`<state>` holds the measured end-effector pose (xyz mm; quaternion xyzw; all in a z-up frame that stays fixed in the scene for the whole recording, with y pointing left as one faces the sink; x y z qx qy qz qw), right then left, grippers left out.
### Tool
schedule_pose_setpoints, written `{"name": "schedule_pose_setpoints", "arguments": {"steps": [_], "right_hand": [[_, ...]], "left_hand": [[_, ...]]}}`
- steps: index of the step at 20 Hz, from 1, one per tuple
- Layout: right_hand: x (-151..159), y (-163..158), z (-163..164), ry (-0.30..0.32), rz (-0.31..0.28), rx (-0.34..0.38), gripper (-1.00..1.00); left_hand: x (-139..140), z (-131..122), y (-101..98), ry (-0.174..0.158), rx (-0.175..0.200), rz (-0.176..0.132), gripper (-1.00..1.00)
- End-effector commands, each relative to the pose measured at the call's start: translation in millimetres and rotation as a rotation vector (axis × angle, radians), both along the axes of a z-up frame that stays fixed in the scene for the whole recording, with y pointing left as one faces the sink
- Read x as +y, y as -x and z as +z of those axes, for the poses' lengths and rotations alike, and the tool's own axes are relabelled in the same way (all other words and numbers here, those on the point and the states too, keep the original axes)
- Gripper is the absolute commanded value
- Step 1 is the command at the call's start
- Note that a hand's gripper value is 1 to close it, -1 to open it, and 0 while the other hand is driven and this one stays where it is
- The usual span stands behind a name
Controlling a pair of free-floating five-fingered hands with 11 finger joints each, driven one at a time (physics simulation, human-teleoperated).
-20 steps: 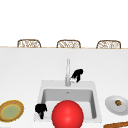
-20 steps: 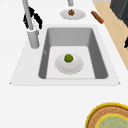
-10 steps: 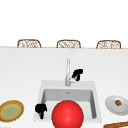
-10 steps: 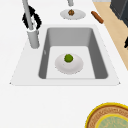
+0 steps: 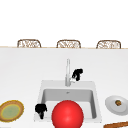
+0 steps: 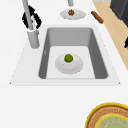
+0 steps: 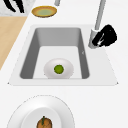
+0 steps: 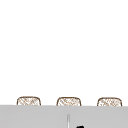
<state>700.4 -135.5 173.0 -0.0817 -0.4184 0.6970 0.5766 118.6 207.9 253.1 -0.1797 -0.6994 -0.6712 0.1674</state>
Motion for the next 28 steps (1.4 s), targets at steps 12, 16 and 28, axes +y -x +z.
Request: {"name": "schedule_pose_setpoints", "arguments": {"steps": [12, 16, 28], "right_hand": [[26, 0, 9, 0.046, -0.046, 0.076, 1.00], [26, -2, 4, 0.056, -0.015, 0.033, 1.00], [-9, -6, 59, 0.077, -0.031, -0.002, -1.00]], "left_hand": [[0, 0, 0.0, 0.000, 0.000, 0.000, 0.00], [0, 0, 0.0, 0.000, 0.000, 0.000, 0.00], [0, 0, 0.0, 0.000, 0.000, 0.000, 0.00]]}}
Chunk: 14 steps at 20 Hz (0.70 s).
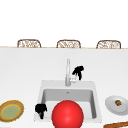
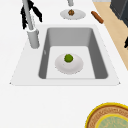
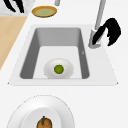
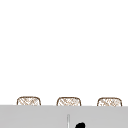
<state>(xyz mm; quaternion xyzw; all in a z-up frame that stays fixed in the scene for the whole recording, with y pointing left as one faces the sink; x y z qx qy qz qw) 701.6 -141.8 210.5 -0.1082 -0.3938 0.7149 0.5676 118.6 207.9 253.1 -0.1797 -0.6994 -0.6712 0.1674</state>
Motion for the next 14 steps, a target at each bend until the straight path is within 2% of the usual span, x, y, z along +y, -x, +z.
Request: {"name": "schedule_pose_setpoints", "arguments": {"steps": [1, 4, 10, 14], "right_hand": [[-6, -3, 28, 0.000, -0.041, 0.012, -1.00], [-11, 0, 34, 0.015, -0.061, 0.015, -1.00], [-16, 24, 34, 0.046, -0.087, -0.071, -1.00], [-20, 37, 36, 0.083, -0.115, -0.079, -1.00]], "left_hand": [[0, 0, 0.0, 0.000, 0.000, 0.000, 0.00], [0, 0, 0.0, 0.000, 0.000, 0.000, 0.00], [0, 0, 0.0, 0.000, 0.000, 0.000, 0.00], [0, 0, 0.0, 0.000, 0.000, 0.000, 0.00]]}}
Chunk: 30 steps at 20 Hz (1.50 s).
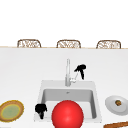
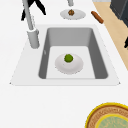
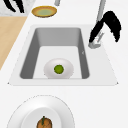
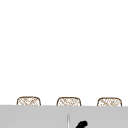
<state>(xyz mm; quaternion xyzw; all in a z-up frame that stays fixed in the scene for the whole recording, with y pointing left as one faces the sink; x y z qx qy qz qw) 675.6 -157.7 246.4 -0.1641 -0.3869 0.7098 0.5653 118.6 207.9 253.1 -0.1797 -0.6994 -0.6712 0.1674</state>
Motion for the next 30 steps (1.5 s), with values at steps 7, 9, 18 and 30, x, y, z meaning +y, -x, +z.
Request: {"name": "schedule_pose_setpoints", "arguments": {"steps": [7, 9, 18, 30], "right_hand": [[-15, 46, 1, 0.035, -0.094, -0.012, -1.00], [-17, 57, 1, 0.044, -0.076, -0.008, -1.00], [-16, 106, -5, 0.096, -0.122, -0.129, -1.00], [-22, 185, -13, 0.103, -0.134, -0.136, -1.00]], "left_hand": [[0, 0, 0.0, 0.000, 0.000, 0.000, 0.00], [0, 0, 0.0, 0.000, 0.000, 0.000, 0.00], [0, 0, 0.0, 0.000, 0.000, 0.000, 0.00], [0, 0, 0.0, 0.000, 0.000, 0.000, 0.00]]}}
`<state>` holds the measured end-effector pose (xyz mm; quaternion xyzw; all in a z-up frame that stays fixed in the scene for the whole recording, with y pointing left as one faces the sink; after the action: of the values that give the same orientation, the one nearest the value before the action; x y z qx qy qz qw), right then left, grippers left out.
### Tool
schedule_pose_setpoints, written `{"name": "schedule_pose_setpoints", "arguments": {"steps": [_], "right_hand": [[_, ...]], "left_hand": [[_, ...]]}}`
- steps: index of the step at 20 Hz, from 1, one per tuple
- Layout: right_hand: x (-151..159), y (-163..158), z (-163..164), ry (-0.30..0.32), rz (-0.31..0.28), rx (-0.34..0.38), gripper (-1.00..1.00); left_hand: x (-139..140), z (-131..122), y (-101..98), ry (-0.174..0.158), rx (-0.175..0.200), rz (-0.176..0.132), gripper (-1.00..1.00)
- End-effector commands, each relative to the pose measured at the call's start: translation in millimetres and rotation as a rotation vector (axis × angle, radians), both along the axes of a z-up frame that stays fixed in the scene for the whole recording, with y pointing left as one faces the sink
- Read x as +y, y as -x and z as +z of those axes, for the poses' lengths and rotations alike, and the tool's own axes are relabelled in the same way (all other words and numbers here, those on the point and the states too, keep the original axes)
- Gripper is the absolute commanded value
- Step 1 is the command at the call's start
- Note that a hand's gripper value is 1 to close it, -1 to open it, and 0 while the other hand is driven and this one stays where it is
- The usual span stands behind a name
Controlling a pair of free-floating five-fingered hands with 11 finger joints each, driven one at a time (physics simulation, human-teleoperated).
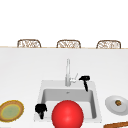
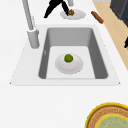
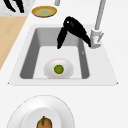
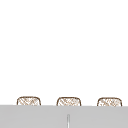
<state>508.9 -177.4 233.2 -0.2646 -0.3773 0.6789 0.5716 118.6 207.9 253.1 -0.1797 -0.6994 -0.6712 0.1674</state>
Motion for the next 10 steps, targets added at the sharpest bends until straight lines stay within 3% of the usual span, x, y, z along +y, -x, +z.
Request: {"name": "schedule_pose_setpoints", "arguments": {"steps": [1, 10], "right_hand": [[-5, 26, 0, 0.000, -0.015, 0.002, -1.00], [-26, 92, -1, -0.008, 0.000, 0.000, -1.00]], "left_hand": [[0, 0, 0.0, 0.000, 0.000, 0.000, 0.00], [0, 0, 0.0, 0.000, 0.000, 0.000, 0.00]]}}
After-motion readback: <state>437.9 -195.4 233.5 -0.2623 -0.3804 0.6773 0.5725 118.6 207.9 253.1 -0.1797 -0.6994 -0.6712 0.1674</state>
